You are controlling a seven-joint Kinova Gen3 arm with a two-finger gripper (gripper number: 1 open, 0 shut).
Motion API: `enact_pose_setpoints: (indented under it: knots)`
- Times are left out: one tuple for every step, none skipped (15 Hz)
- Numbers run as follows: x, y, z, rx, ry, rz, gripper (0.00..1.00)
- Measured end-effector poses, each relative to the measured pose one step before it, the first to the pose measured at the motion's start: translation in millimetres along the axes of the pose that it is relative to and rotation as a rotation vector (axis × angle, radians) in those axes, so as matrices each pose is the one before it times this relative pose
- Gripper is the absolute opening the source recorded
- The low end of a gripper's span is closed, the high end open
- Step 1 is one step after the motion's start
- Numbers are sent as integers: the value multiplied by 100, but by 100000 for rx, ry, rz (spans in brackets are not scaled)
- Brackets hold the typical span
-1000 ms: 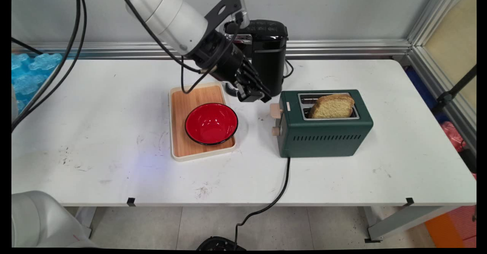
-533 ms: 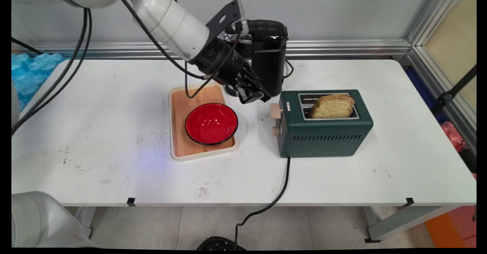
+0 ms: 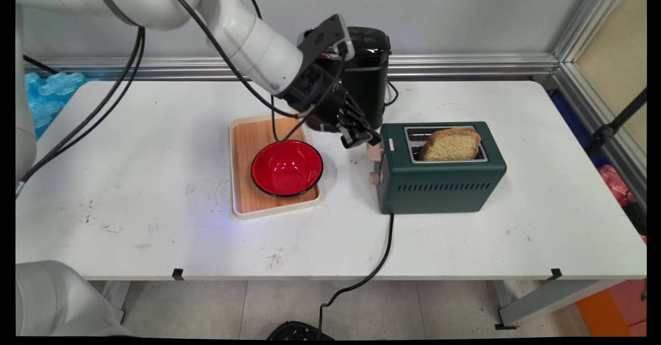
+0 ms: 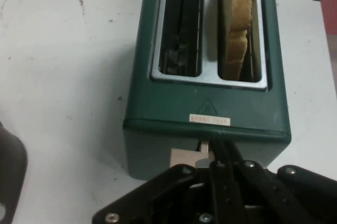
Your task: Press the toaster switch
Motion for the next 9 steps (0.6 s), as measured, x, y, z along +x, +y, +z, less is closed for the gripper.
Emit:
enact_pose_setpoints:
  knots:
    - [-82, -10, 414, -180, -36, -304, 0]
    - [-103, -31, 411, -142, -128, -196, 0]
    - [-152, -56, 390, -78, -182, -126, 0]
    - [-165, -89, 391, -5, -222, -93, 0]
    - [-110, -61, 264, -19, -149, -84, 0]
    - [-93, -48, 212, -27, -123, -29, 0]
    - [-160, -94, 366, -50, -227, -68, 0]
    - [-143, -87, 295, -13, -176, -57, 0]
    - [-108, -47, 181, -12, -110, -41, 0]
